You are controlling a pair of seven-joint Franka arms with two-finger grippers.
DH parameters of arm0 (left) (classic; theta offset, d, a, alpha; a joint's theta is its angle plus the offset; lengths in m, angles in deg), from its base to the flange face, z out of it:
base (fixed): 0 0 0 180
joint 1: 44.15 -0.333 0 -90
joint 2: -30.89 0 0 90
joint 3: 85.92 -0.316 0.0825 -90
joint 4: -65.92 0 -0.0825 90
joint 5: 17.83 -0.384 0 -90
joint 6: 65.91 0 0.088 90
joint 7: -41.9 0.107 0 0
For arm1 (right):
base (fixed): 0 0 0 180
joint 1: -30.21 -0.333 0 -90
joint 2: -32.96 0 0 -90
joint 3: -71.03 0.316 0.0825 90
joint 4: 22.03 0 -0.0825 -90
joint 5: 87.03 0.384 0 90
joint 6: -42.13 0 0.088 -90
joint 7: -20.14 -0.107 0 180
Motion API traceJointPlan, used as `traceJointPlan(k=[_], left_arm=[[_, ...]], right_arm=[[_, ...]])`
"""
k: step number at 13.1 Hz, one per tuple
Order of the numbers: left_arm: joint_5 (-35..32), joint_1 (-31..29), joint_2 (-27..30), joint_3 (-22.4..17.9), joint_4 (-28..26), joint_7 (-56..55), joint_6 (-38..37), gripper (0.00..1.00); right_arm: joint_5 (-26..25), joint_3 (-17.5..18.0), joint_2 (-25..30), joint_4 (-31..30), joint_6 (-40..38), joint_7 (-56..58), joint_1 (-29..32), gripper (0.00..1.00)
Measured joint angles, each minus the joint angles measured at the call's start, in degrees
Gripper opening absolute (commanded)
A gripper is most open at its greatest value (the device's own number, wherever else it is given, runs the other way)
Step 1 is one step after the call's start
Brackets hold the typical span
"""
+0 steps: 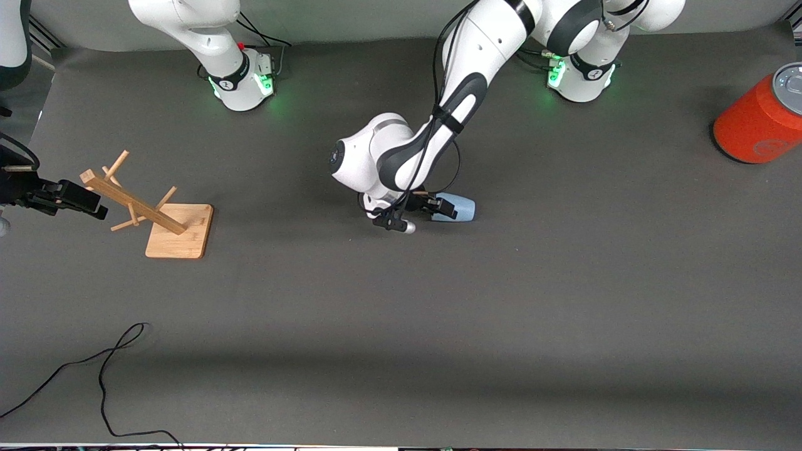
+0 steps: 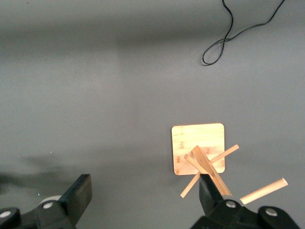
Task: Rotate and upright cup with both arms
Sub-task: 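Grasp the cup rim with the left gripper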
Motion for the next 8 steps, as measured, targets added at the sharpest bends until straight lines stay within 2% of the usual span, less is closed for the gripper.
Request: traceJointPlan(k=[1, 2, 6, 8], left_arm=[[-0.52, 0.23, 0.00, 0.00, -0.34, 1.00, -0.20, 0.05], [-0.89, 0.36, 0.00, -0.01, -0.54, 2.78, -0.39, 0.00], [-2.12, 0.26, 0.34, -1.07, -0.42, 10.88, -1.65, 0.00], [-2.11, -0.58, 1.77, -2.24, 0.11, 13.33, -4.22, 0.00]], right_arm=[[-0.03, 0.44, 0.06, 0.00, 0.03, 0.59, 0.23, 1.00], [-0.04, 0.54, 0.14, 0.01, 0.05, 1.31, 0.23, 1.00], [-0.05, 0.55, 0.50, 0.02, 0.08, 2.30, 0.19, 1.00], [-0.06, -1.18, 0.52, 0.01, 0.08, 2.30, -1.72, 1.00]])
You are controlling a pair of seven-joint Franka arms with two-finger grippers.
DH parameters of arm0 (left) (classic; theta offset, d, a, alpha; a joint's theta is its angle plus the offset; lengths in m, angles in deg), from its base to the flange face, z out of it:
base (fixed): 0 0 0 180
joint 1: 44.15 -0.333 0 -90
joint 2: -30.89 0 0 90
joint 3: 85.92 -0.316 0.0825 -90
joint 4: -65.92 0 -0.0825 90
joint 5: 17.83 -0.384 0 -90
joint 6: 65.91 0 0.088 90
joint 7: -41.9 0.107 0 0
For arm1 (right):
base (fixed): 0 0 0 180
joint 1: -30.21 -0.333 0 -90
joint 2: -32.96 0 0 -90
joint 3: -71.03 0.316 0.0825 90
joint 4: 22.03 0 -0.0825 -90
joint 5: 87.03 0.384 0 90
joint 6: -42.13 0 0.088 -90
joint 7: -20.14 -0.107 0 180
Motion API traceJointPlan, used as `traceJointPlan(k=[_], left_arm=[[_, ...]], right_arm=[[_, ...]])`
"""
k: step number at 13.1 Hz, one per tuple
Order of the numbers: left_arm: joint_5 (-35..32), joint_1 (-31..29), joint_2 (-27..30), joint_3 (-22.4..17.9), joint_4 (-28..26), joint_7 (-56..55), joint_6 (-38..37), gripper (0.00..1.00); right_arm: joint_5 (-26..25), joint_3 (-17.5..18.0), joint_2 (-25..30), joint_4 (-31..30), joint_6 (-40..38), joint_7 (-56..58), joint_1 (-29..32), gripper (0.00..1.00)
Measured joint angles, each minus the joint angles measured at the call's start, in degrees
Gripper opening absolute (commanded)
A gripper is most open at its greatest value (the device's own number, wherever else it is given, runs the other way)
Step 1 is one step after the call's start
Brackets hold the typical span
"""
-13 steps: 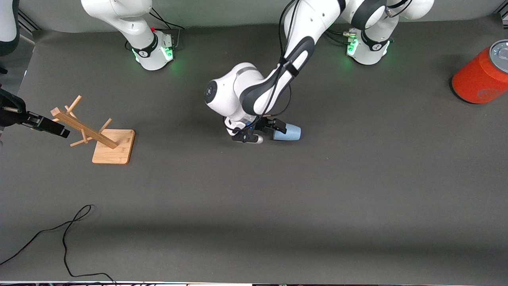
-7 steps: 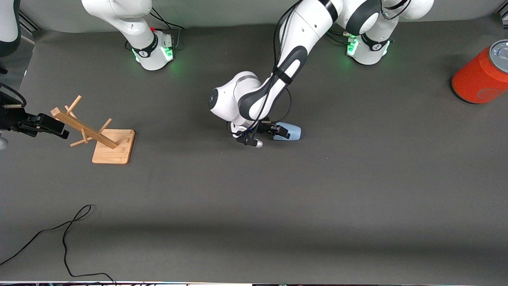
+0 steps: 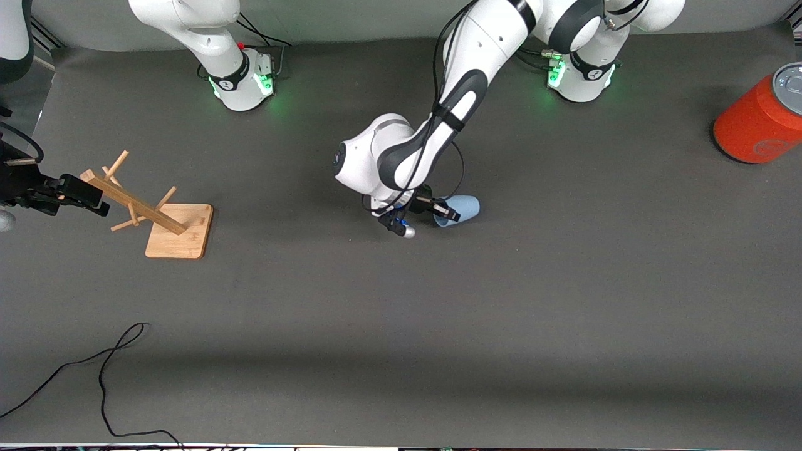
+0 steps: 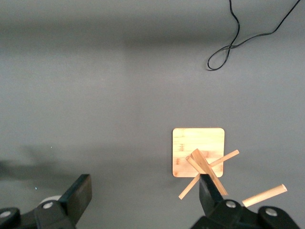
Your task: Rotate and upright cup with both arms
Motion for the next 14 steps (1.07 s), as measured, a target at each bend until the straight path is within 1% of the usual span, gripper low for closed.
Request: traceJointPlan(k=[2, 3, 4, 6, 7, 8, 9, 10, 12, 13, 14], left_arm=[[0.68, -2.37, 3.97, -0.59, 1.25, 0.43, -6.03, 0.00], [3.04, -4.35, 7.51, -0.89, 1.94, 0.14, -8.43, 0.00], [7.18, -7.09, 12.02, -1.23, 2.36, -1.53, -9.58, 0.00], [15.22, -14.21, 21.54, -1.30, 2.06, -6.36, -9.81, 0.00], [17.63, -17.08, 25.62, -1.30, 1.16, -7.31, -9.20, 0.00], [19.95, -19.38, 29.33, -1.28, -0.96, -8.50, -6.79, 0.00], [22.45, -21.31, 32.86, -1.29, -4.57, -10.37, -2.35, 0.00], [24.35, -23.15, 36.51, -1.26, -9.93, -12.13, 3.84, 0.00], [25.88, -25.16, 42.59, -1.26, -22.41, -15.02, 17.94, 0.00], [26.03, -25.21, 44.68, -1.13, -28.94, -17.84, 25.38, 0.00], [26.04, -24.94, 45.57, -0.59, -34.12, -21.23, 31.71, 0.00]], right_arm=[[0.00, -1.70, 0.00, -0.02, 0.00, 0.00, -1.67, 1.00], [0.00, -1.88, 0.00, -0.02, 0.00, 0.00, -1.82, 1.00], [0.00, -1.92, 0.00, -0.02, 0.00, 0.00, -1.84, 1.00], [0.00, -1.96, 0.00, -0.03, 0.00, 0.06, -1.91, 1.00], [-0.01, -1.96, 0.00, -0.05, 0.00, 0.11, -1.94, 1.00], [-0.01, -1.97, 0.00, -0.05, 0.00, 0.15, -1.98, 1.00], [-0.02, -2.00, 0.00, -0.06, -0.02, 0.21, -1.99, 1.00], [-0.02, -2.04, 0.00, -0.05, -0.04, 0.29, -1.99, 1.00], [-0.03, -2.06, 0.01, -0.05, -0.05, 0.42, -2.00, 1.00], [-0.03, -2.06, 0.02, -0.05, -0.05, 0.46, -2.02, 1.00], [-0.03, -2.06, 0.02, -0.05, -0.05, 0.64, -2.03, 1.00]])
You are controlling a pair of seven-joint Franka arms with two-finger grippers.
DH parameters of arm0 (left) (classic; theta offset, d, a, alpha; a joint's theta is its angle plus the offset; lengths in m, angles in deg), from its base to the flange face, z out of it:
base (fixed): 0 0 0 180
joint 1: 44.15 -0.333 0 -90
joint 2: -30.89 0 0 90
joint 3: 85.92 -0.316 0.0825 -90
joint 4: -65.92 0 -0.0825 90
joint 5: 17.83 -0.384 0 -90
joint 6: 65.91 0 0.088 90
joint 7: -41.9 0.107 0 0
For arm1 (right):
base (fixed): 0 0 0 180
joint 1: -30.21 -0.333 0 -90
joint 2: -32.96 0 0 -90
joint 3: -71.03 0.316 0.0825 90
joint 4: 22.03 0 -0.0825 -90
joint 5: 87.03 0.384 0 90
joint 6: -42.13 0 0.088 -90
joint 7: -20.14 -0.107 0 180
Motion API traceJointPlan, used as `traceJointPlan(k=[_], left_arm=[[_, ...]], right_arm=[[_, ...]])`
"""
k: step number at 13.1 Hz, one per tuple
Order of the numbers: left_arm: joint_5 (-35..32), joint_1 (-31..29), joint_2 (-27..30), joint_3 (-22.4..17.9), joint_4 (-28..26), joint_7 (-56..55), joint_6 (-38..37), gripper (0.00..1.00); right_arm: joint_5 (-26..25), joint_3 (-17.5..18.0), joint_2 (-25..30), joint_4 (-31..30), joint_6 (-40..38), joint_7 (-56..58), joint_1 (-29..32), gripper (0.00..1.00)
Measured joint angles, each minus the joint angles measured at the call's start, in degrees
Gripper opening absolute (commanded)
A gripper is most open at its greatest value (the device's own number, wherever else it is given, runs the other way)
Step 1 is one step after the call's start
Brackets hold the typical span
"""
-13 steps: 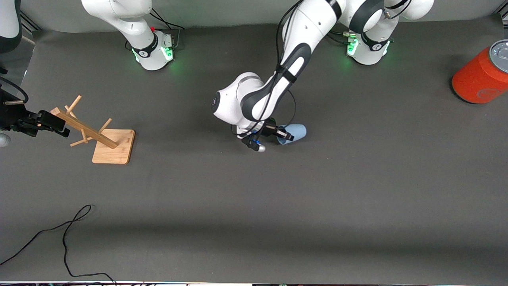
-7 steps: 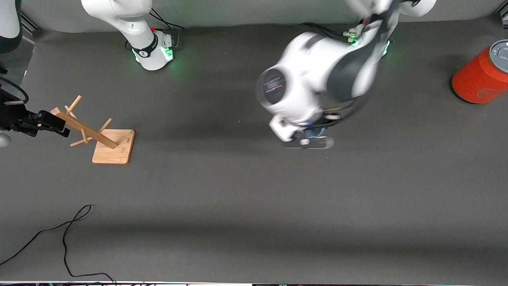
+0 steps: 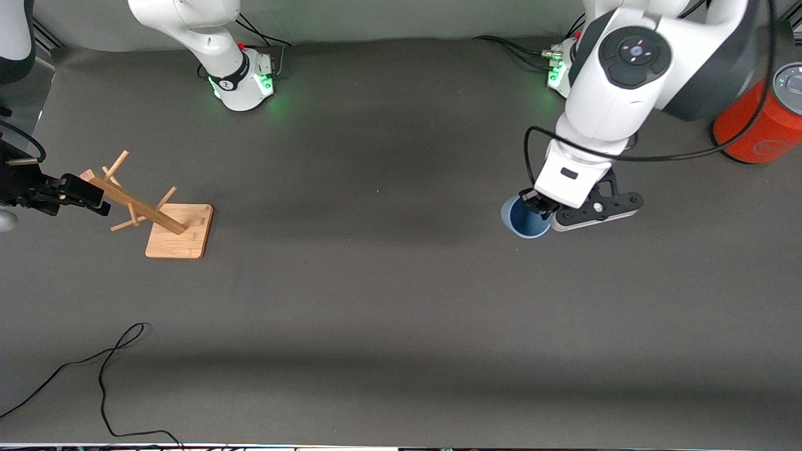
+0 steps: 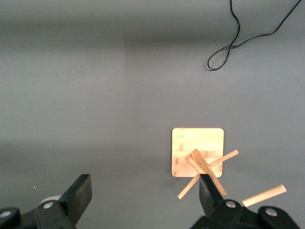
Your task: Rotate and upright cup with both arms
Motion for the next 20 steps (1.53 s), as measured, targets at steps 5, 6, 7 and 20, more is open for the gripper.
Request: traceJointPlan(k=[5, 6, 7, 20], left_arm=[[-6.45, 7.65, -6.60, 1.42, -8.41, -21.68, 15.88, 0.00], [-8.16, 8.85, -9.31, 1.42, -8.57, -25.38, 18.39, 0.00], [-11.22, 9.80, -12.19, 1.42, -8.63, -28.85, 20.02, 0.00], [-21.67, 12.89, -18.33, 1.09, -4.01, -42.30, 17.01, 1.00]], right_arm=[[0.00, -0.01, 0.04, 0.01, 0.00, 1.34, -0.10, 1.00], [0.00, -0.04, 0.04, 0.01, 0.00, 1.34, -0.11, 1.00], [0.00, -0.04, 0.04, 0.00, 0.00, 1.34, -0.13, 1.00], [0.00, -0.04, 0.21, 0.11, -0.15, -0.21, -0.80, 1.00]])
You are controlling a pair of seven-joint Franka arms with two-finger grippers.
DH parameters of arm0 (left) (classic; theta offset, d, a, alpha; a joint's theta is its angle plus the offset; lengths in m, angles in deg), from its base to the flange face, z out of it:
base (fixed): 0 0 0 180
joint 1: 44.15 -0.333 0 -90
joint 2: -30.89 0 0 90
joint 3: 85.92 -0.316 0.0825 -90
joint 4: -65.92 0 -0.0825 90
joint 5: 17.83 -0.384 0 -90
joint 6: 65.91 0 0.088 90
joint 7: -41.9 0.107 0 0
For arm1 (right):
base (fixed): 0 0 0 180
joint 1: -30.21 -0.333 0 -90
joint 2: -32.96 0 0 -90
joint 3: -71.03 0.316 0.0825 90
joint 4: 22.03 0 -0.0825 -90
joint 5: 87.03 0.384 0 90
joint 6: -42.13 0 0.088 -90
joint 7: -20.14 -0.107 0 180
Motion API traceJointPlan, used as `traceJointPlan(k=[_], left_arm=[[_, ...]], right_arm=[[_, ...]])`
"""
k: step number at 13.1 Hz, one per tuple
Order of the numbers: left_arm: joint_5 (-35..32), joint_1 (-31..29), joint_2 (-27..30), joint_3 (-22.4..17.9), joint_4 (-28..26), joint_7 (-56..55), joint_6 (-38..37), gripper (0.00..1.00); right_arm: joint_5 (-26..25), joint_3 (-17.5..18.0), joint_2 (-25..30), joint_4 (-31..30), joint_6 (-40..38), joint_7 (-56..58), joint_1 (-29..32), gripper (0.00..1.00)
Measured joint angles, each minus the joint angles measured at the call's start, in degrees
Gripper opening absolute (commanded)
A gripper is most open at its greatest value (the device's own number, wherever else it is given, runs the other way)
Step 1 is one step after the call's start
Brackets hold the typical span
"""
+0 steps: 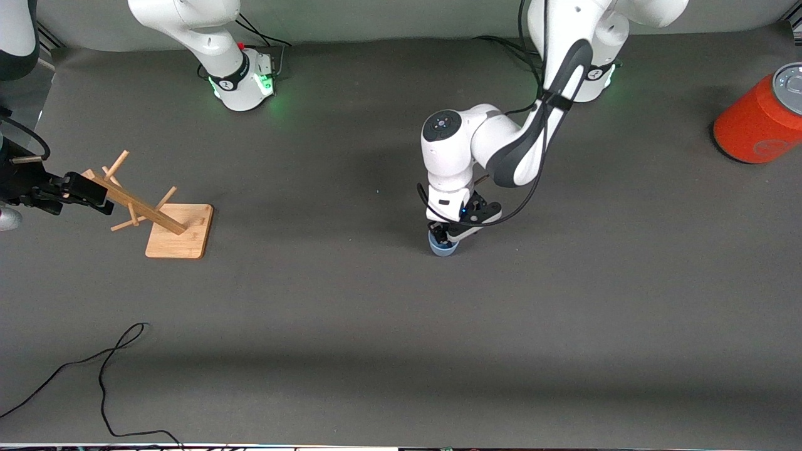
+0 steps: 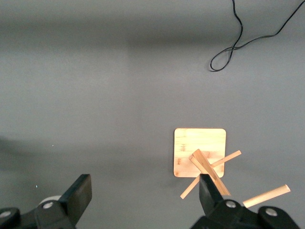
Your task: Rotate and upright cup with both arms
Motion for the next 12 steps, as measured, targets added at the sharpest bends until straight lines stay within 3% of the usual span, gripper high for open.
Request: traceJointPlan(k=[3, 6, 10, 12], left_arm=[[9.02, -3.63, 5.34, -0.75, 6.40, 15.98, -11.62, 1.00], [15.83, -15.07, 10.41, -1.39, 11.31, 38.59, -21.98, 1.00], [21.30, -34.09, 15.94, -1.78, 12.52, 68.46, -27.96, 1.00], [21.75, -37.52, 19.03, -2.62, 11.09, 74.33, -30.04, 1.00]], right_arm=[[0.00, -0.04, 0.00, 0.00, -0.02, 0.09, -0.01, 1.00], [0.00, -0.17, 0.00, 0.00, -0.02, 0.09, -0.02, 1.00], [0.00, -0.29, 0.01, 0.00, -0.03, 0.11, -0.07, 1.00], [0.00, -0.31, 0.00, -0.01, -0.04, 0.12, -0.07, 1.00]])
